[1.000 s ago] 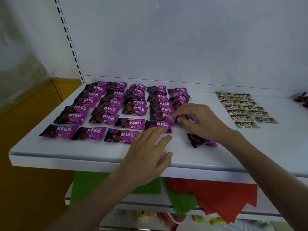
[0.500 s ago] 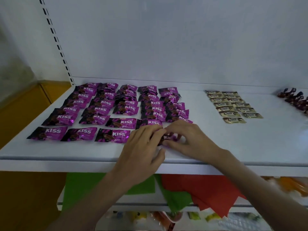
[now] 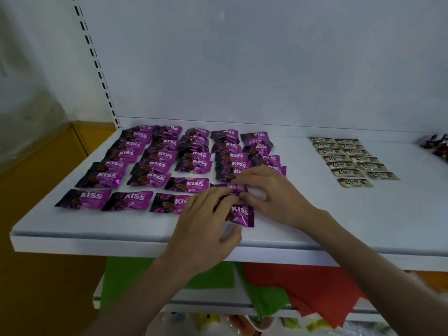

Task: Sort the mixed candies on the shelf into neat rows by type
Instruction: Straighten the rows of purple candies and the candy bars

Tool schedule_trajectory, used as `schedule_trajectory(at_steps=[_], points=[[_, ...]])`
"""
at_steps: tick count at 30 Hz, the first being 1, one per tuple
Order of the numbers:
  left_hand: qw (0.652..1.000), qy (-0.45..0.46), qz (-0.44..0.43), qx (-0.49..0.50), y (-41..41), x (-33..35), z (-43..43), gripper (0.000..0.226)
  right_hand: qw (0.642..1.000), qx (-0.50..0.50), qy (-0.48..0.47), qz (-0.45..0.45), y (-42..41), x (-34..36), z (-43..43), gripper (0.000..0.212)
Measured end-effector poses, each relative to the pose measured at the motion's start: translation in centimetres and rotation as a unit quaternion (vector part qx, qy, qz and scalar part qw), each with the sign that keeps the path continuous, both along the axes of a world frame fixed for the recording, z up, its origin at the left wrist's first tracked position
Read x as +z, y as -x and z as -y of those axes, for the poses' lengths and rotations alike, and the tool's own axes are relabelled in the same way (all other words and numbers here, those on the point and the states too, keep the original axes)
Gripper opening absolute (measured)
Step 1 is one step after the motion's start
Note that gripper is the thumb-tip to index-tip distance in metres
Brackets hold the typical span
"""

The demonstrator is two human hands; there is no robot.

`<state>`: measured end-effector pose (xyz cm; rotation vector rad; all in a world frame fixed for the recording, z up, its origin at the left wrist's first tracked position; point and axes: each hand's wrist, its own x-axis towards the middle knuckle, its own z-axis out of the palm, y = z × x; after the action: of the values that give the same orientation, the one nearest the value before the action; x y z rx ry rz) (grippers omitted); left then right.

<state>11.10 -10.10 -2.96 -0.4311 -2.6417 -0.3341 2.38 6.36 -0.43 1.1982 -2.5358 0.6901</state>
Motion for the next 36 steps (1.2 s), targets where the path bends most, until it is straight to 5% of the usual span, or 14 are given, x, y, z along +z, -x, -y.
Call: schedule_trajectory(at_steps=[5,8,15,22,27,36], points=[[0.996,0.013,0.086,-0.004,1.0,0.5,-0.7,0.065,0.985,-0.169,0.023,0.008,2.9,0.1,-2.7,0.029],[0.994,0.046,0.101,0.025,1.7,0.2,-0.6,0.068,0.986,-0.160,-0.044,0.022,3.2,-0.4,-3.5,0.028],[0.995,0.077,0.062,0.031,2.6,0.7,-0.8,0.051,0.984,-0.176,0.006,0.018,7.7,2.2,-2.5,0.031],[0.996,0.071,0.048,0.016,3.0,0.1,-0.8,0.047,0.963,-0.190,-0.101,0.159,13.6,2.0,0.6,0.038],[0.997,0.058,0.045,0.023,3.0,0.1,-0.8,0.048,0.982,-0.156,-0.095,0.040,13.5,1.1,1.5,0.035],[0.998,0.034,0.049,0.026,2.8,0.0,-0.7,0.049,0.989,-0.070,-0.132,-0.014,11.0,1.5,3.6,0.034]])
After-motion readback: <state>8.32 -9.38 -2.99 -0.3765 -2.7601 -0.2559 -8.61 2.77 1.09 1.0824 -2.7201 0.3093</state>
